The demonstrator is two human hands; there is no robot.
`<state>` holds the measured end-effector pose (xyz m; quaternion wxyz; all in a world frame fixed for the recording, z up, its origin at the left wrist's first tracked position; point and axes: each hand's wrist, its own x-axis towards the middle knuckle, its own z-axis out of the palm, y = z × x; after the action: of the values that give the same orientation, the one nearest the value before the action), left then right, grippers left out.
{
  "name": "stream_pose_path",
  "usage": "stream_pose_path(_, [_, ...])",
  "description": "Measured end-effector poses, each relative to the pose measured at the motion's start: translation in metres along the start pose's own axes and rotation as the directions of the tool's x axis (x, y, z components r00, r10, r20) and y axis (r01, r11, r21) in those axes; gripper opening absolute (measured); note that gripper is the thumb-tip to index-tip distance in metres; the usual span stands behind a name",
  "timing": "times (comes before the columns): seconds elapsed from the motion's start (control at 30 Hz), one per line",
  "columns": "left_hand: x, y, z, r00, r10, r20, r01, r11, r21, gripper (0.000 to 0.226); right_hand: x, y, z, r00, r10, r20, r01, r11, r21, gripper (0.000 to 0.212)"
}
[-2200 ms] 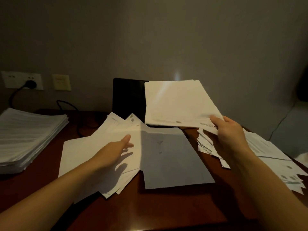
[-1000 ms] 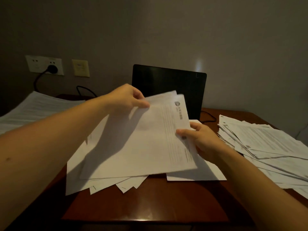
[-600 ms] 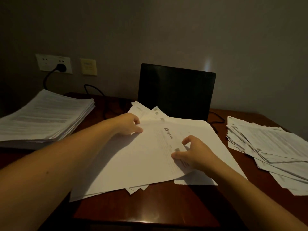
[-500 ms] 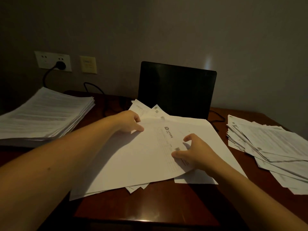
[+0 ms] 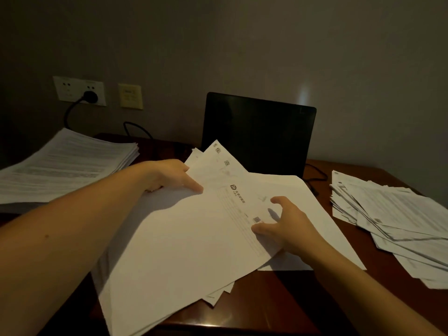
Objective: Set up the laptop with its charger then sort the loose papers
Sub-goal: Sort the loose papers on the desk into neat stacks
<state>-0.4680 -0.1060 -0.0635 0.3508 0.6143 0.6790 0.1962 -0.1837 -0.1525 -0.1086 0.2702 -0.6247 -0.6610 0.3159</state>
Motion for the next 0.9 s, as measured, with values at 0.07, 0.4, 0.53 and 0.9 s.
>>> stream_pose_path(0.07, [-0.005,-0.003,-0.003,0.998,0.034,-0.046,-0.037,0.996,-0.081,0.026,0.0,0.002,-0.002,0.999,-0.027,-0.046,0.029,0.999,0.031,0.084])
stream_pose_path(0.4, [-0.022,0.015,-0.003,0.901,0.091,-0.424,-0.358,0.709,-0.608,0.033,0.003,-0.017,-0.013,0.999,0.033,0.025,-0.04,0.67,0.741,0.046])
stream_pose_path(0.53, [-0.033,0.042,-0.005,0.841,0.071,-0.537,-0.46,0.617,-0.638,0.024,0.013,-0.039,-0.032,0.993,-0.049,-0.106,0.107,0.749,0.654,0.03])
stream_pose_path(0.9, [-0.044,0.077,0.002,0.752,0.084,-0.654,-0.614,0.451,-0.648,0.045,0.03,-0.079,-0.064,0.899,-0.284,-0.334,0.427,0.739,0.521,0.035])
